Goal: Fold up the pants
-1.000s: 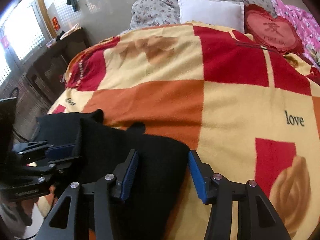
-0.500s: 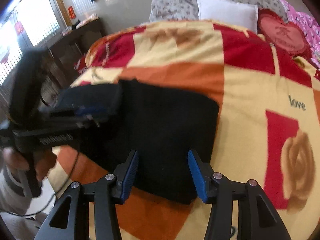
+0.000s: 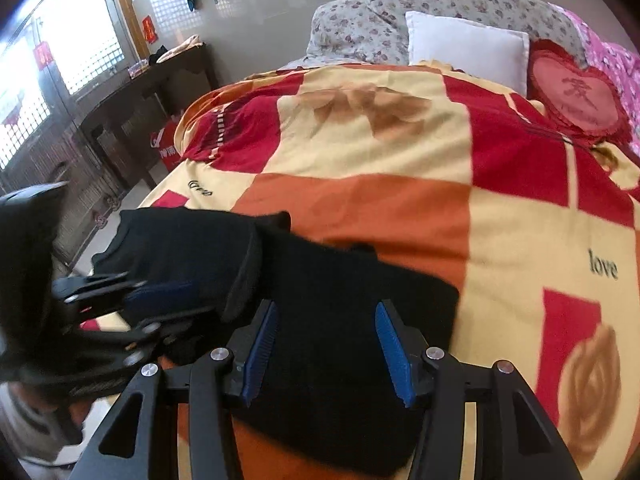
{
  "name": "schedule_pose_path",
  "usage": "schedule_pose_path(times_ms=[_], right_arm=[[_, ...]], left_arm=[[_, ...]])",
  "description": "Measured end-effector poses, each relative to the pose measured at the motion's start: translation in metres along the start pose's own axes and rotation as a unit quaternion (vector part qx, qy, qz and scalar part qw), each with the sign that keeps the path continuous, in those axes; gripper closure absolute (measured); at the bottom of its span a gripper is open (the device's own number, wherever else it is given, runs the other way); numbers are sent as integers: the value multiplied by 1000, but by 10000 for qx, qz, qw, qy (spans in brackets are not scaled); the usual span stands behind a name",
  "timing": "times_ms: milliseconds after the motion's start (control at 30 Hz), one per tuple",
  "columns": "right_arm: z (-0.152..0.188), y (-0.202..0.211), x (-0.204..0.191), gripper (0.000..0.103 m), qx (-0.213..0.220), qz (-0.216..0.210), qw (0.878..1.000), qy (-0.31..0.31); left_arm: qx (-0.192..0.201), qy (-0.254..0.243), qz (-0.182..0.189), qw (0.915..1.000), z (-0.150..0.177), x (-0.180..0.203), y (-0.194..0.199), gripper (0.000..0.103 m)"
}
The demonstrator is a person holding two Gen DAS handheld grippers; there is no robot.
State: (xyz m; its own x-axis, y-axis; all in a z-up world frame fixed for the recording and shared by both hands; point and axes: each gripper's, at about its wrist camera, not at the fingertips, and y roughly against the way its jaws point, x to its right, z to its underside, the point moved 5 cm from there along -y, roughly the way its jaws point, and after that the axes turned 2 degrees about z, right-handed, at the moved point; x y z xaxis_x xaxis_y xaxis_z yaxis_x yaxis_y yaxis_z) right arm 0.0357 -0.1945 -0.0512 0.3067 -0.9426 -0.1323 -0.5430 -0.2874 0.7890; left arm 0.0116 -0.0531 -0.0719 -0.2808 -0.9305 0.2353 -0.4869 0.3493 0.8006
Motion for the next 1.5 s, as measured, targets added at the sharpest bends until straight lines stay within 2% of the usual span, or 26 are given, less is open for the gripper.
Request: schedule_pose_path(times_ms=[133, 200, 233, 367, 433, 500, 667, 767, 900, 967, 1000, 1033, 1200, 1300, 1367, 1500], right_arm=[[-9, -29, -13, 53, -212, 10, 9996, 163], [-9, -45, -20, 52, -326, 142, 9989, 295], [-11, -48, -24, 51, -237, 232, 9987, 387], [-17, -46, -26, 51, -305, 248, 9983, 433], [-18, -38, -28, 51, -275, 226, 9983, 455], [-17, -31, -31, 51, -225, 146, 9986, 449], [-6, -28, -48, 51, -319, 60, 9974, 639], [7, -41, -53, 48, -534, 75, 9956, 770], [3, -40, -58, 47, -546, 152, 9948, 845], [-5, -32, -64, 47, -444, -19, 9952, 872], [-9, -29, -69, 47, -374, -145, 9954, 873], [-16, -25, -77, 47, -284, -351, 9951, 881], [-47, -36, -124, 42, -25, -1060, 9878, 1136], [-67, -61, -159, 42, -88, -1476, 9791, 1396], [-76, -79, -187, 42, -223, -1776, 9703, 1627], [-88, -114, -227, 42, -434, -1941, 9551, 2196]], left_arm=[[32, 265, -192, 9995, 6, -25, 11, 68], [67, 416, -307, 9986, 8, -37, 15, 68], [76, 470, -350, 9983, 9, -42, 17, 68], [123, 663, -436, 9968, 14, -58, 25, 68], [138, 749, -499, 9958, 17, -66, 30, 57], [173, 890, -514, 9946, 21, -74, 35, 53], [201, 1050, -614, 9924, 28, -87, 45, 53], [234, 1106, -652, 9915, 32, -93, 51, 53], [247, 1332, -604, 9889, 43, -106, 65, 53], [305, 1483, -512, 9871, 49, -114, 73, 48], [365, 1662, -460, 9844, 55, -121, 80, 39], [413, 1808, -420, 9818, 59, -126, 84, 34], [607, 2739, -291, 9594, 80, -161, 93, 33], [630, 3073, -233, 9492, 87, -172, 88, 33], [659, 3186, -239, 9453, 88, -175, 84, 33], [785, 3223, -257, 9430, 82, -177, 79, 33]])
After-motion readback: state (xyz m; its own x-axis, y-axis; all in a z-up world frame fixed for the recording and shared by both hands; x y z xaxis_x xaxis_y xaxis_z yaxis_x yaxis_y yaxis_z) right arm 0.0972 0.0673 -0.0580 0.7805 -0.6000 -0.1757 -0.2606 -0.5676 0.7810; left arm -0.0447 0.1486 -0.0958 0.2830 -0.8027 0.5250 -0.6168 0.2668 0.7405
